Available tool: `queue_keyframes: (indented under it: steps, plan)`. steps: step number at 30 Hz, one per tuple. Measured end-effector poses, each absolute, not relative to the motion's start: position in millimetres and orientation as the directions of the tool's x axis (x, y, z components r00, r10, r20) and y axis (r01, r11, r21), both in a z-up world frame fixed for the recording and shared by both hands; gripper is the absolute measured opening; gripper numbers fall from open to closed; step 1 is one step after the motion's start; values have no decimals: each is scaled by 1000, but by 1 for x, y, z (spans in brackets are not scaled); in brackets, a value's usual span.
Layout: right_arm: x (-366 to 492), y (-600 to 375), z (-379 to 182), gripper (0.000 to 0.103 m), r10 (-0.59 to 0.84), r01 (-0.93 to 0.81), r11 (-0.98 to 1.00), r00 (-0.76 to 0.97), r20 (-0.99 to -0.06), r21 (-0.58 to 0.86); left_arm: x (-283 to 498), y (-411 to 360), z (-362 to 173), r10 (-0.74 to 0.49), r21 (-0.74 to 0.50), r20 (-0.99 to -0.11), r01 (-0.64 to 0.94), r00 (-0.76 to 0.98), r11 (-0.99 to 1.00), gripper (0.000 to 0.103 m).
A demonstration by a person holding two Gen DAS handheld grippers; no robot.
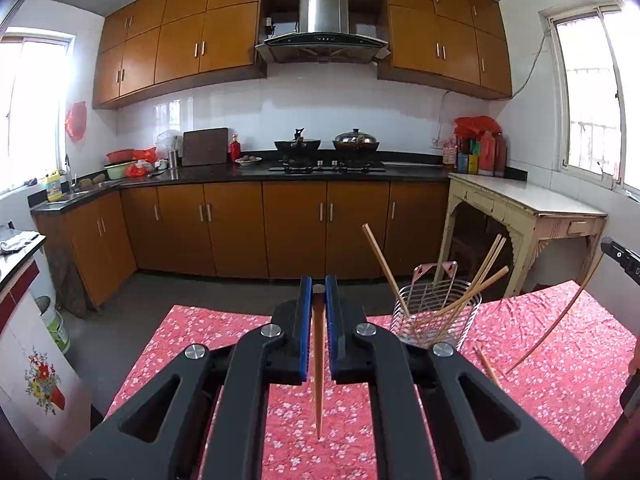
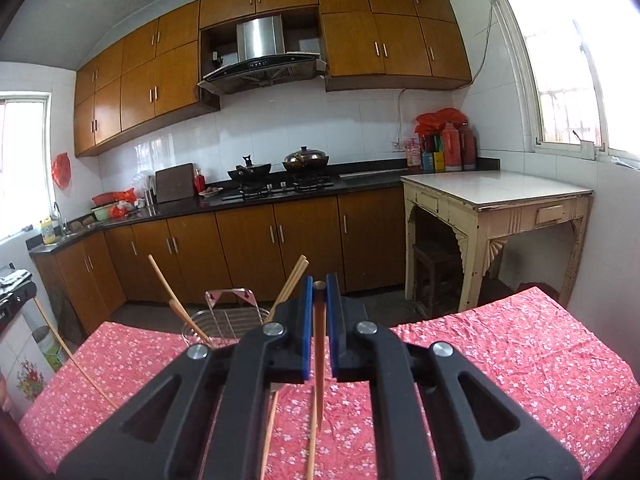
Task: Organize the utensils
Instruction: 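Lift both held chopsticks and carry them above the wire holder, then lower the chopsticks into the wire holder and open both tools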
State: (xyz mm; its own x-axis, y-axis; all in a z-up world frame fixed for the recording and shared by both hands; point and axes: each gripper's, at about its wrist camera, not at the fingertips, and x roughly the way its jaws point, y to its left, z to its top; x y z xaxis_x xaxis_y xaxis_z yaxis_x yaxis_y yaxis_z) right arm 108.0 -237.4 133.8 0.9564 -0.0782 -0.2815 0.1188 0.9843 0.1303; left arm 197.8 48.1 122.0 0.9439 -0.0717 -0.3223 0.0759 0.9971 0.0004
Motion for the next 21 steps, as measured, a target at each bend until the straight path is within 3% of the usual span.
queue_keyframes:
  steps: [10, 21]
  plan:
    - [125, -236, 175, 8, -33, 73, 981, 976, -214, 180, 218, 33, 150, -133, -25, -305, 131, 943, 991, 7]
    - [178, -217, 239, 8, 53, -21, 979, 987, -152, 203, 257, -5, 221, -208, -36, -248, 206, 946, 978, 7]
